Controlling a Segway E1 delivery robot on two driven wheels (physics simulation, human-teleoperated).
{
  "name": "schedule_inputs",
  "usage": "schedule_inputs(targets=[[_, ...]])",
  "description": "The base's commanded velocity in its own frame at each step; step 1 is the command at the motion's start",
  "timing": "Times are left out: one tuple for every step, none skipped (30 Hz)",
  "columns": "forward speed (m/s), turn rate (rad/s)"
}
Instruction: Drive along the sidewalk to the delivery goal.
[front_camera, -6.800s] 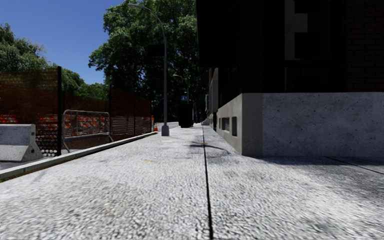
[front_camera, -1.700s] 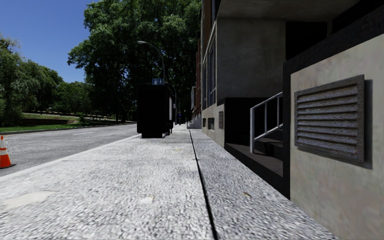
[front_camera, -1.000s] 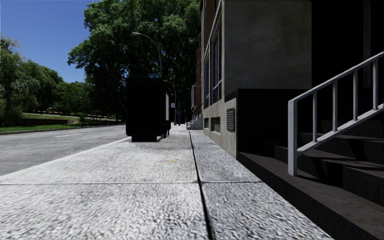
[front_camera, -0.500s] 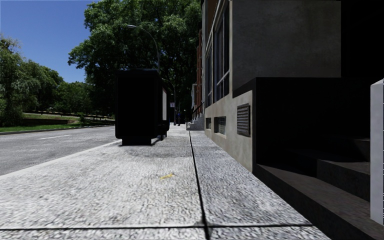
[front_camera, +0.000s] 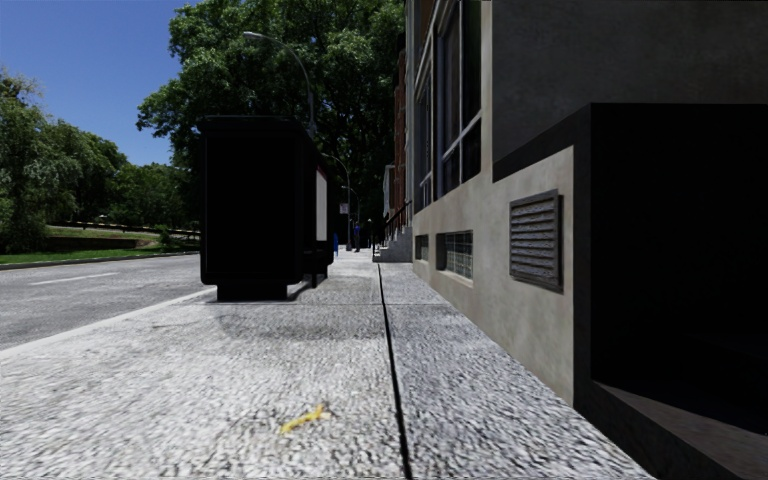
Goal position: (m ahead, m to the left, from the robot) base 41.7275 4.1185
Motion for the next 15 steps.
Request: schedule_inputs(targets=[[2.00, 0.05], [2.00, 0.13], [2.00, 0.17], [2.00, 0.17], [2.00, 0.18], [2.00, 0.17], [2.00, 0.04], [2.00, 0.04], [2.00, 0.00], [2.00, 0.00], [2.00, 0.00], [2.00, 0.00], [2.00, 0.00], [2.00, 0.03], [2.00, 0.14]])
